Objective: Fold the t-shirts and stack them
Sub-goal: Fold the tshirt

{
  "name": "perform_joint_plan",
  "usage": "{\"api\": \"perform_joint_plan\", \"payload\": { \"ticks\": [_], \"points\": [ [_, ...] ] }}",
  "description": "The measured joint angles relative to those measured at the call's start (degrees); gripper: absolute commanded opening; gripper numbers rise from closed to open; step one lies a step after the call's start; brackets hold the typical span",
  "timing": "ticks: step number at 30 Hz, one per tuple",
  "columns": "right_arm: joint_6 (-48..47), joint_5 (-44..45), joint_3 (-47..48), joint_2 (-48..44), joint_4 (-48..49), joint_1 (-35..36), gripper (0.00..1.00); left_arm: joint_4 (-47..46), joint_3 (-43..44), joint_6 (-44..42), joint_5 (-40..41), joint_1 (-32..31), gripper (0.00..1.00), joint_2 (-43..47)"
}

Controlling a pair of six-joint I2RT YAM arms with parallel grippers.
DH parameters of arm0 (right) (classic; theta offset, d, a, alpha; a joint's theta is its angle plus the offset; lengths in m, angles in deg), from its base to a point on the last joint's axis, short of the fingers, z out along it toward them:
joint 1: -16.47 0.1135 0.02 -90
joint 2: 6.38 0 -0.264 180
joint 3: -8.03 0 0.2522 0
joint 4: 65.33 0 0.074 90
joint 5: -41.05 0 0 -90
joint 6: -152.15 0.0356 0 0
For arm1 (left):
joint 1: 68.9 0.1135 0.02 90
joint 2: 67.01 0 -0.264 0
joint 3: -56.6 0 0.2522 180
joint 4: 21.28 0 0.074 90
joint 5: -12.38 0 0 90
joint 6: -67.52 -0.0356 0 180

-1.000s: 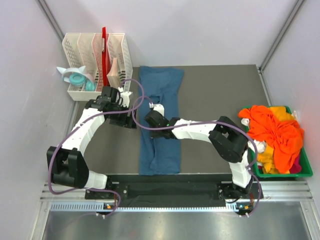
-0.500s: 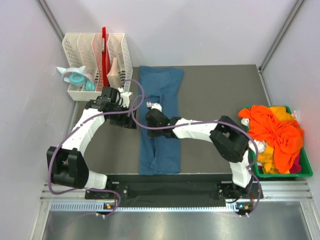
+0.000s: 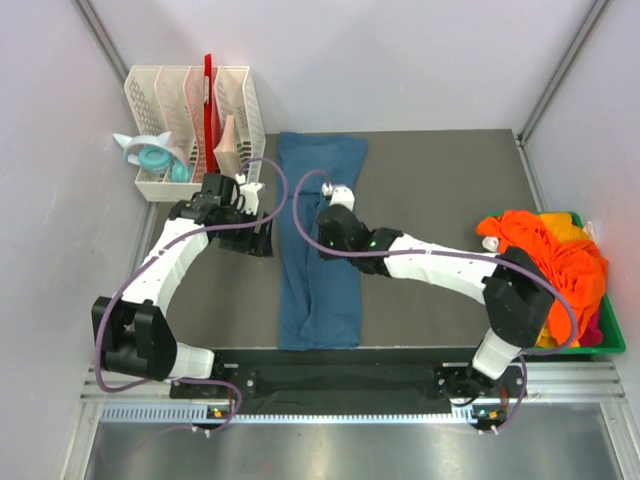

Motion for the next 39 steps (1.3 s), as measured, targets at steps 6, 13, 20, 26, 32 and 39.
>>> {"api": "perform_joint_plan", "payload": {
  "ticks": [6,13,20,26,32,39],
  "points": [
    [2.16,0.5,-6.49,3.08,-3.82,3.93,0.0,-0.09,0.0,0.0,0.0,0.0,0.8,0.0],
    [4.15,0.09,-6.43,6.19,-2.67,7.13,0.0,-0.24,0.0,0.02,0.04,0.0,0.79,0.0],
    [4.87,-2.14,-4.94,11.74,-1.36,8.85,0.0,-0.24,0.0,0.02,0.22,0.0,0.79,0.0],
    [4.37,-4.04,-2.19,14.53,-0.07,10.16,0.01,-0.33,-0.11,0.0,0.22,0.0,0.79,0.0],
    [3.58,-5.88,1.62,17.33,-0.26,10.58,0.2,-0.48,-0.28,0.0,0.22,0.0,0.79,-0.02],
    [5.88,0.85,-4.66,8.68,-4.42,9.81,0.54,-0.5,-0.31,0.0,0.2,0.0,0.8,-0.02]
  ]
}}
